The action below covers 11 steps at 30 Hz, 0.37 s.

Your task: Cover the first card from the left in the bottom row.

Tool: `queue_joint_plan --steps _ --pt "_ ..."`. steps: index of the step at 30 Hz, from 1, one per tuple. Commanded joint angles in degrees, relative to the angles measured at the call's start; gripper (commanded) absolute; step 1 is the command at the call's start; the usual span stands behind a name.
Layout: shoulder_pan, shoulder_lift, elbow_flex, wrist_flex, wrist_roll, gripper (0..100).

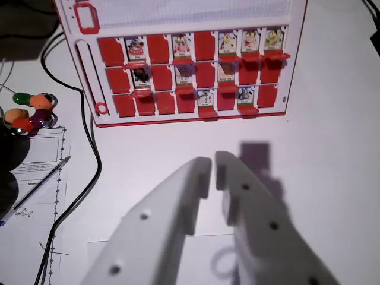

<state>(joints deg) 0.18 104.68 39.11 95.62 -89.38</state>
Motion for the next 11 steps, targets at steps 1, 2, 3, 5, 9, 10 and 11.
queue_joint_plan --steps 1,2,3,5,9,10,11 --pt "0.26 4.57 0.70 -0.35 0.00 0" --pt "0.26 4.75 0.97 -0.35 0.00 0" --pt "0.26 4.83 1.05 -0.35 0.09 0" --pt "0.26 4.83 0.79 -0.35 0.18 0" --pt "0.35 4.66 0.00 -0.35 0.18 0" --pt "0.35 4.66 0.00 -0.35 0.18 0" --pt "0.44 4.66 0.00 -0.35 0.18 0"
